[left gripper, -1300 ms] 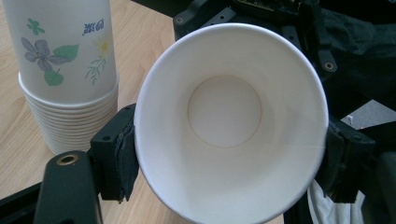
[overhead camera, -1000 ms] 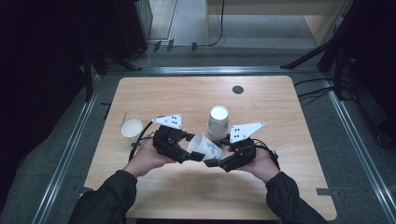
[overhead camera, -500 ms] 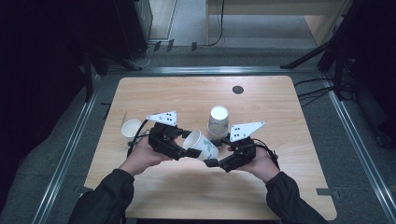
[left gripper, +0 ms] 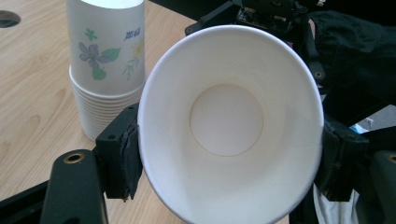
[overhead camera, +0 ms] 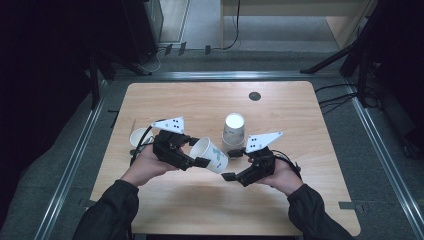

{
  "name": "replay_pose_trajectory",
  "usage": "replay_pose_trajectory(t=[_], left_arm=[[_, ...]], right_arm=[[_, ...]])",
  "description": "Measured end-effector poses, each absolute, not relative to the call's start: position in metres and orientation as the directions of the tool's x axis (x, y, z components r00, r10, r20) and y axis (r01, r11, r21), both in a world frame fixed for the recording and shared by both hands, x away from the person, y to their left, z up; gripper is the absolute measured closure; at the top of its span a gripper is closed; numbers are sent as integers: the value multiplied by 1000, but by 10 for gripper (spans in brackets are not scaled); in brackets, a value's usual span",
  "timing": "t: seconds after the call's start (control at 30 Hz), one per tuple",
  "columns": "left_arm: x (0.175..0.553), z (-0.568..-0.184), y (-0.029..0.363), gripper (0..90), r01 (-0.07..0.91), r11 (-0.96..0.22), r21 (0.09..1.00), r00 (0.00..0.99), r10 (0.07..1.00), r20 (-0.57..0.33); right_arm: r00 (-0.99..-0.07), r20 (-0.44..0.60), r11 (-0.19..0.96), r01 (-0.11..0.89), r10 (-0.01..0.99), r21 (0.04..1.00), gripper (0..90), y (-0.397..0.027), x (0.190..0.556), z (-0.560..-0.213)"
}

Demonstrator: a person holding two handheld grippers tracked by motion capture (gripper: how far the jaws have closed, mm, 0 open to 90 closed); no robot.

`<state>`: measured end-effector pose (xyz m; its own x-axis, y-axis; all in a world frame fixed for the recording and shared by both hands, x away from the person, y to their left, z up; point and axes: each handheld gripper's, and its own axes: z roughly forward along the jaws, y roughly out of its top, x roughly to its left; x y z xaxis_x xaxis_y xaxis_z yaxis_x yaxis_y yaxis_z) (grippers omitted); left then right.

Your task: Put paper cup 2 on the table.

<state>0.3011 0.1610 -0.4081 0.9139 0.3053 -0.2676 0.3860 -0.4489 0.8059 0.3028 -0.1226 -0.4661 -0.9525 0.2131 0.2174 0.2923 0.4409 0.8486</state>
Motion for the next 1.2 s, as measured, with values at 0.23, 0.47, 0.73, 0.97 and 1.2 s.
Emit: replay_pose_trajectory(t=[0.23, 0.47, 0.73, 0.97, 1.2], left_arm=[[300, -406, 163, 244, 394, -489, 778, 908, 336, -248], [299, -408, 166, 244, 393, -530, 752, 905, 370, -211], [297, -410, 170, 244, 394, -577, 715, 903, 390, -181], [296, -415, 176, 243, 382, -623, 683, 908, 391, -152], [297, -420, 184, 243, 380, -648, 660, 906, 405, -124]], right_arm=[[-939, 148, 470, 286, 310, 835, 180, -128, 304, -475], [-940, 76, 545, 257, 332, 798, 190, -135, 305, -482], [-939, 90, 550, 270, 332, 790, 189, -142, 302, -480], [-930, 94, 552, 290, 356, 781, 190, -155, 304, -480], [-922, 84, 573, 305, 379, 761, 196, -163, 309, -484]])
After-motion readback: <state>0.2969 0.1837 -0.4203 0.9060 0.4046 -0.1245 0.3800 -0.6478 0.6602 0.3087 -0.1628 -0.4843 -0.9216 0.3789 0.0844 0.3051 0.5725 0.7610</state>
